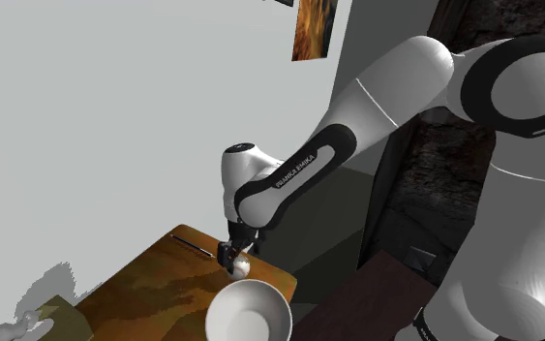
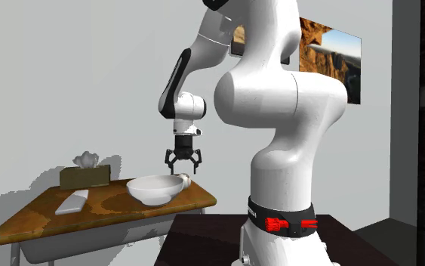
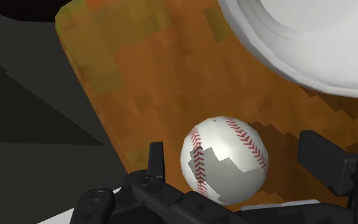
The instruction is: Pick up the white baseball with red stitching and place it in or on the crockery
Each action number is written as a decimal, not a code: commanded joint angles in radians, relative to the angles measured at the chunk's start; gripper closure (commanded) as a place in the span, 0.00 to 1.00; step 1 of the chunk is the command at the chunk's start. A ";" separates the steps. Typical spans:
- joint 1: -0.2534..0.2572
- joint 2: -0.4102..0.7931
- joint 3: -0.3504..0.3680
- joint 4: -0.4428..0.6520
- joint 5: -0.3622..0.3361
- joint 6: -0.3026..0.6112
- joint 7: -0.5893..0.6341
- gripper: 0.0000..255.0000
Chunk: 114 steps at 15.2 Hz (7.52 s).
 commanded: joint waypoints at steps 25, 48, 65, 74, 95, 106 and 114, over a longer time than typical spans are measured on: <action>0.005 0.029 -0.003 -0.005 -0.012 0.033 0.011 1.00; 0.070 0.063 -0.032 -0.006 -0.259 0.027 0.151 0.00; 0.071 0.069 -0.034 -0.007 -0.263 0.033 0.154 1.00; 0.057 -0.026 -0.012 -0.003 -0.205 -0.057 0.107 1.00; 0.059 -0.229 0.017 0.054 -0.092 -0.301 0.033 1.00; 0.188 -0.343 0.150 -0.046 0.011 -0.320 0.230 1.00; 0.185 -0.269 0.157 -0.092 -0.027 -0.210 0.265 1.00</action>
